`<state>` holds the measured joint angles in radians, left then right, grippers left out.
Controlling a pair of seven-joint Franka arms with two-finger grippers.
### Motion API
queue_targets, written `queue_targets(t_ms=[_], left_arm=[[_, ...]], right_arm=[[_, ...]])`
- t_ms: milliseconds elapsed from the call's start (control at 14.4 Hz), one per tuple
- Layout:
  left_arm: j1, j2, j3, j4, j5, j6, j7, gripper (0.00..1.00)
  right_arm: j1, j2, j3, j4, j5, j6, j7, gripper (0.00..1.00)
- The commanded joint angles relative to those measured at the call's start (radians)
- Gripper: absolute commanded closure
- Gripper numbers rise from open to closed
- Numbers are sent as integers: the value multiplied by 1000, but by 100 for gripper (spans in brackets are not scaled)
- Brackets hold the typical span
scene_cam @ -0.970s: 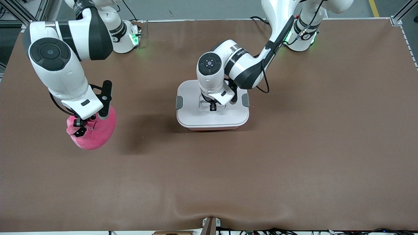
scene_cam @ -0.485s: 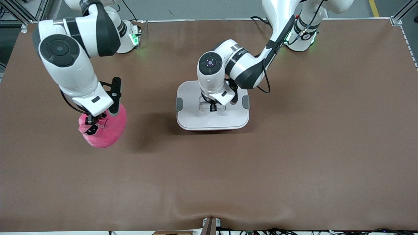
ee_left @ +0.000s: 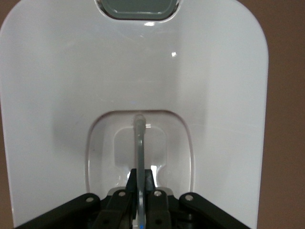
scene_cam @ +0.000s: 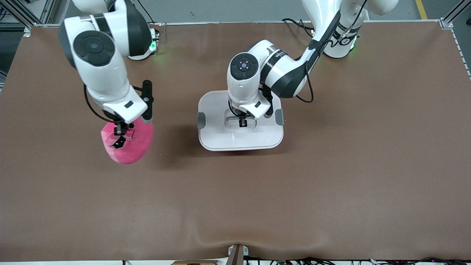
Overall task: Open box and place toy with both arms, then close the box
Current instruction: 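Slide the lid aside with the left gripper while the right gripper lifts the toy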
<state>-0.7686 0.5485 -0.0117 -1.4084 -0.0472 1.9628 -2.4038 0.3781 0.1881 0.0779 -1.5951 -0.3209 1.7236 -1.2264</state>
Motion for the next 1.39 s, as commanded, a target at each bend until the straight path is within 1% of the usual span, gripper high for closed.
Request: queue_targets(t_ms=[0,69,208,277,416,624,693,831,1039,1247,1316], left_arm=[[29,-44,-2,-1,23,-7,-3,100],[47,-53,-4,-9,30,-19,5,100],[67,-73,-4,-20,32,-88,69,100],[84,-81,-4,-21,33,-111,102,100],[132,-117,-5,-37,33,-134,142,100],[204,-177,-7,-81,32,-156,248,100],[231,-192,-8,-89,32,-165,288,100],[285,-235,-8,-131,32,-171,380,100],[353,-285,-13,-178,30,-171,458,100],[385,-298,-13,-190,30,-171,503,100],[411,-308,-14,-196,30,-173,532,100]], right_arm=[[56,-19,-7,-3,-50,-13,11,100],[65,-21,-7,-5,-59,-13,10,100],[67,-22,-7,-5,-61,-15,10,100],[85,-22,-6,-2,-63,-25,11,100],[168,-21,-7,1,-95,-30,24,100],[316,-16,-6,1,-180,-81,178,100],[352,-10,-6,1,-200,-76,182,100],[380,-9,-4,1,-201,-78,176,100],[430,-6,-6,1,-195,-91,156,100],[472,36,-6,1,-193,-91,154,100],[475,46,-6,1,-193,-91,154,100]])
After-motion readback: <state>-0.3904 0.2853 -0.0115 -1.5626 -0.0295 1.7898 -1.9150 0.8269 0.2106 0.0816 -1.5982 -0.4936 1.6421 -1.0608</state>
